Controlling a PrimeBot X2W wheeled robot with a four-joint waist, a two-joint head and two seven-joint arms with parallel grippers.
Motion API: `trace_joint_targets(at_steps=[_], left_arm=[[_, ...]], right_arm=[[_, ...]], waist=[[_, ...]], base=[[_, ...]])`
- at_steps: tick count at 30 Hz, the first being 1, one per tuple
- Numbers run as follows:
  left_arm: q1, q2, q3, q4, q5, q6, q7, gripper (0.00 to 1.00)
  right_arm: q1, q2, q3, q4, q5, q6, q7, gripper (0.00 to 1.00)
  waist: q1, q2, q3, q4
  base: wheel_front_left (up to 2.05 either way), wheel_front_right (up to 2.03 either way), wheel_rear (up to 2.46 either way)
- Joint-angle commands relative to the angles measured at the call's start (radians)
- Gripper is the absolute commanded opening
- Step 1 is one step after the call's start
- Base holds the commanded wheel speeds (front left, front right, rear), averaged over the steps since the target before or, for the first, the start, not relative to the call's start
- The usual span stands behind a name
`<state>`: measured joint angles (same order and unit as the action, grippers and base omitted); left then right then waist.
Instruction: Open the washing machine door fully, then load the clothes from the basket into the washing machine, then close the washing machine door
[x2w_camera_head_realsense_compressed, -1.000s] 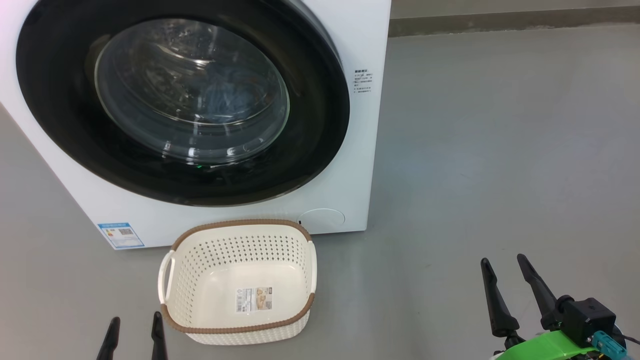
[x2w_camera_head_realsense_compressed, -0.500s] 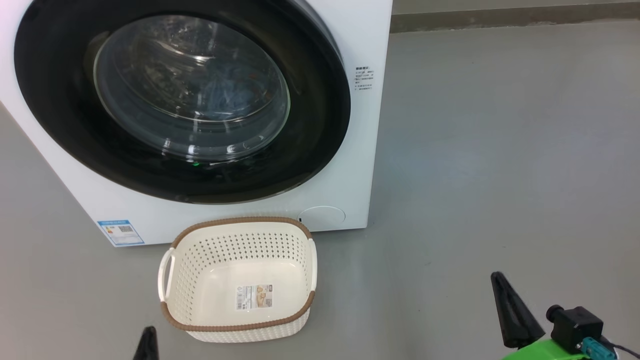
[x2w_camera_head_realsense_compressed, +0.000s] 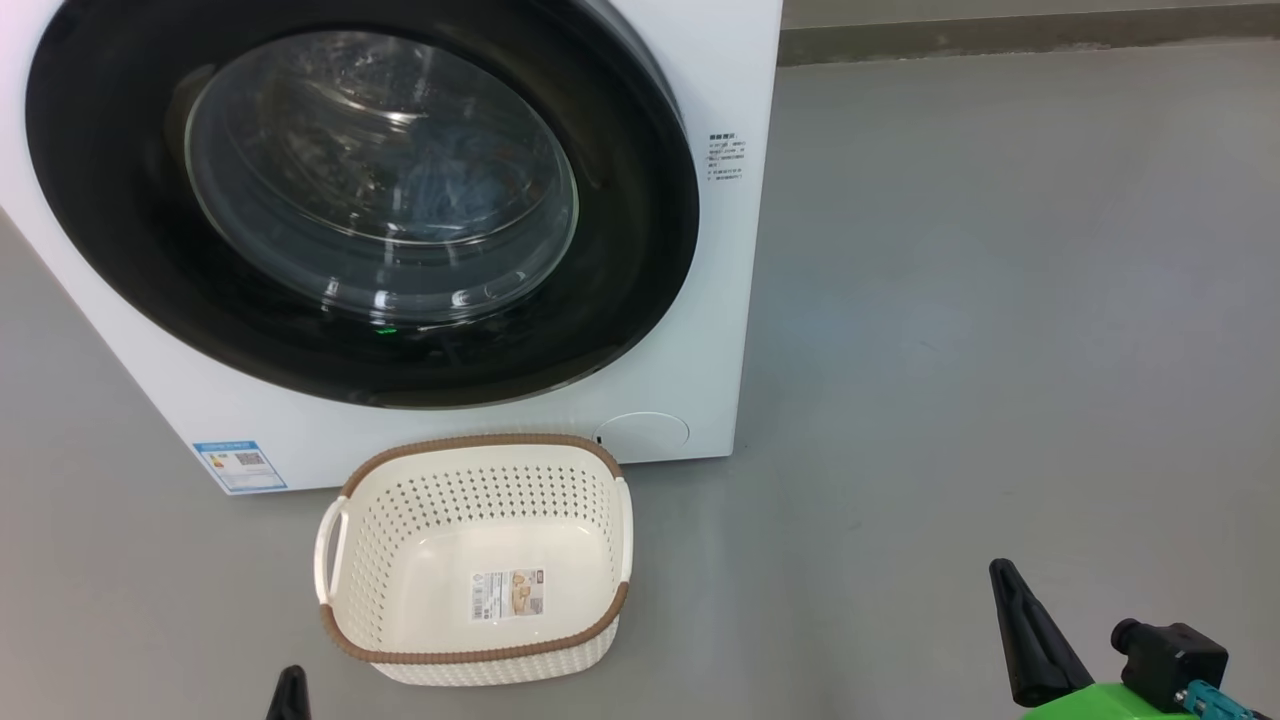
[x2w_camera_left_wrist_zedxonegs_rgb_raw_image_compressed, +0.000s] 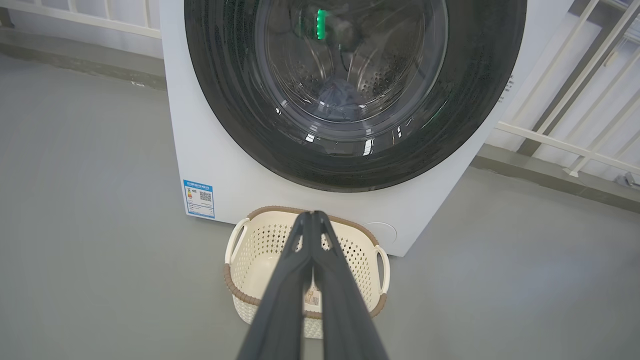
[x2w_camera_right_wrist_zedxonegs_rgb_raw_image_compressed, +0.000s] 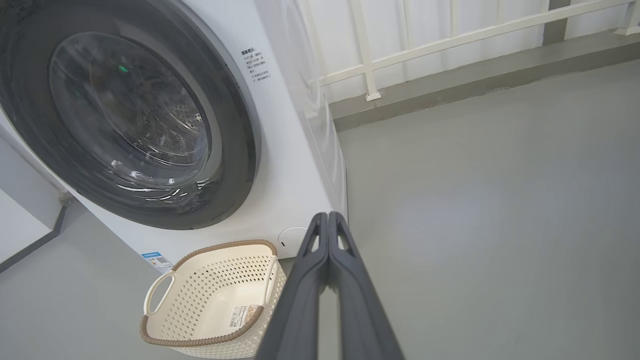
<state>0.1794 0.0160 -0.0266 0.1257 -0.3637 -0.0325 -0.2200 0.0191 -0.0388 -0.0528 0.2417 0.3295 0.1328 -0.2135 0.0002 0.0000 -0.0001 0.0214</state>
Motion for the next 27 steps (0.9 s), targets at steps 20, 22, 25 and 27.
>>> trace_joint_targets(at_steps=[20, 22, 25, 27], left_arm=[[-0.076, 0.024, 0.025, 0.007, -0.240, -0.025, 0.054, 0.00], [-0.081, 0.024, 0.027, 0.009, -0.263, -0.027, 0.059, 0.00], [-0.088, 0.026, 0.029, 0.013, -0.297, -0.029, 0.067, 0.00], [-0.092, 0.027, 0.031, 0.015, -0.320, -0.031, 0.073, 0.00]], right_arm=[[-0.044, -0.006, -0.014, -0.017, 0.247, -0.001, 0.059, 0.00], [-0.046, -0.006, -0.015, -0.017, 0.270, -0.001, 0.065, 0.00], [-0.049, -0.006, -0.017, -0.016, 0.304, -0.001, 0.074, 0.00], [-0.051, -0.006, -0.018, -0.016, 0.326, -0.001, 0.080, 0.00]], waist=[[-0.0001, 0.0000, 0.001, -0.004], [-0.0001, 0.0000, 0.001, -0.004], [-0.0001, 0.0000, 0.001, -0.005], [-0.0001, 0.0000, 0.001, -0.005]], base=[[0.00, 0.00, 0.00], [0.00, 0.00, 0.00], [0.00, 0.00, 0.00], [0.00, 0.00, 0.00]])
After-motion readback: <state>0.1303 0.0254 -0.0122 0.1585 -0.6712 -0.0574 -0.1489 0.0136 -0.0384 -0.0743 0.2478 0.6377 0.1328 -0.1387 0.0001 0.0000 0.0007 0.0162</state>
